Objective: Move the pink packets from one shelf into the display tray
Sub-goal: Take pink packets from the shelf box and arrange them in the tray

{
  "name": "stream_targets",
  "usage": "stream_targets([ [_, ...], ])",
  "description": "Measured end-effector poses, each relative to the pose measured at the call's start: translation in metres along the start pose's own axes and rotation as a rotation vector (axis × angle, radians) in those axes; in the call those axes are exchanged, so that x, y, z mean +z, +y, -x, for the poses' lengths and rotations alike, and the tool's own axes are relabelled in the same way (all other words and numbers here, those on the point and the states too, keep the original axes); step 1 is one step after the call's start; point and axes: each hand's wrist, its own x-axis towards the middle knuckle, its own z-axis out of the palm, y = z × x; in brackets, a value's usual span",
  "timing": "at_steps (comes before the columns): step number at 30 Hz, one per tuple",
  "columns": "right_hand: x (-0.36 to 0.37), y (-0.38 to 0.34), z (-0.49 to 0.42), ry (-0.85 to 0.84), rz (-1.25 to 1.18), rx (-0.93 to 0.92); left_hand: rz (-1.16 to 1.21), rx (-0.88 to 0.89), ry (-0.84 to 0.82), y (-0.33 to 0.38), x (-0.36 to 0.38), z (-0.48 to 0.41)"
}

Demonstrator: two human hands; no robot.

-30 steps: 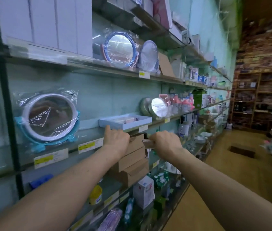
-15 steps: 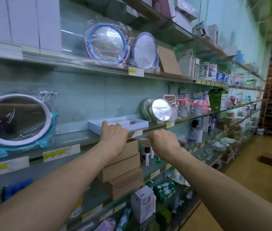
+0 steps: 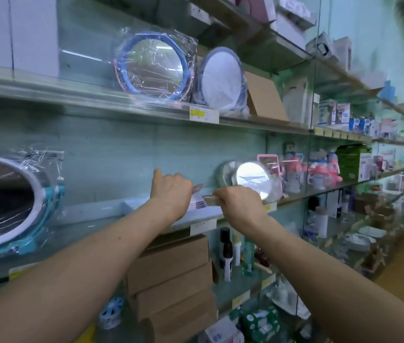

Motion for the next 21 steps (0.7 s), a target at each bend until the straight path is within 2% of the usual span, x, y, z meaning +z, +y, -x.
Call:
stream_targets([
  [10, 0.056, 0.019, -0.082, 0.049, -0.025, -0.101, 0.085, -0.149, -0.051, -0.029, 0.056, -0.071],
  [16, 0.094, 0.008, -0.123, 0.037, -0.091, -0.164, 0.371, -0.292, -0.175, -0.055, 0.081, -0.09],
  [21, 0.112, 0.005, -0.153, 0.07, -0.181, -0.26, 0.739, -0.467, -0.164, -0.074, 0.095, -0.1],
])
